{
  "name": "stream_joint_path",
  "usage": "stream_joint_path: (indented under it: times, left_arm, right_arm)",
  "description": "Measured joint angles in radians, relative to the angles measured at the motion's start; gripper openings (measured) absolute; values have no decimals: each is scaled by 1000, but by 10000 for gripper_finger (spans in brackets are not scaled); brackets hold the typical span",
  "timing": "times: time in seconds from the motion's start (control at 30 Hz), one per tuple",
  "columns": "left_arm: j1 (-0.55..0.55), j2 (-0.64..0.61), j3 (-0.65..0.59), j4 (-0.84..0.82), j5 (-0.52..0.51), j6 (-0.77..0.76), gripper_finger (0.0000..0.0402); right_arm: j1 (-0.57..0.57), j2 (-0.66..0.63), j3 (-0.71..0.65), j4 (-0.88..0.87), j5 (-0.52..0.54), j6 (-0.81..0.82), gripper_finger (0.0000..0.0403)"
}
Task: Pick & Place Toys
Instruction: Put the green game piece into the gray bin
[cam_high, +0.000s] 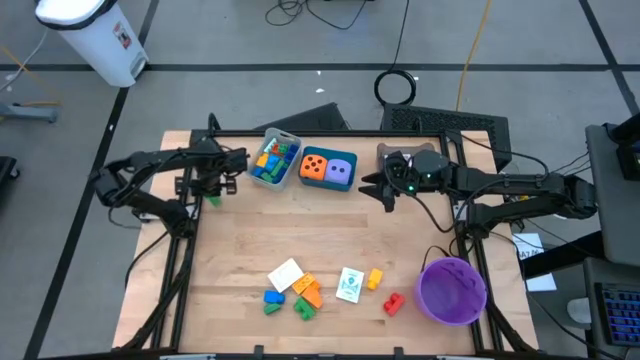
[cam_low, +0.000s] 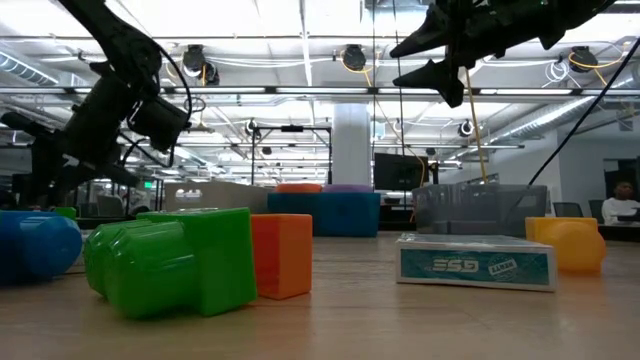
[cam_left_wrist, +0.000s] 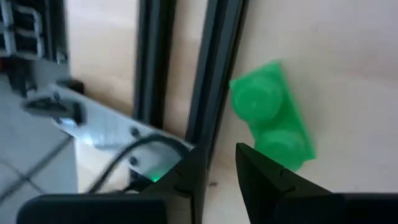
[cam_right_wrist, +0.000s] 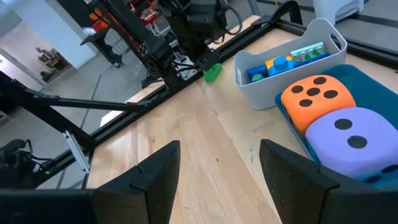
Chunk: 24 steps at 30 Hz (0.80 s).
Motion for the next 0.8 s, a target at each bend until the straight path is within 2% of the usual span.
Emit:
stream_joint_path:
  times: [0.13,0.57,0.8]
  left_arm:
    - [-9,42,-7,9,10,-12,90]
    - [-9,41,-7,25,-39,-49,90]
    - [-9,41,-12,130,13,6,90]
  right_arm:
    - [0,0,0,0,-3,0,212]
    - [0,0,0,-1,-3,0,212]
    - [0,0,0,-1,-3,-9,212]
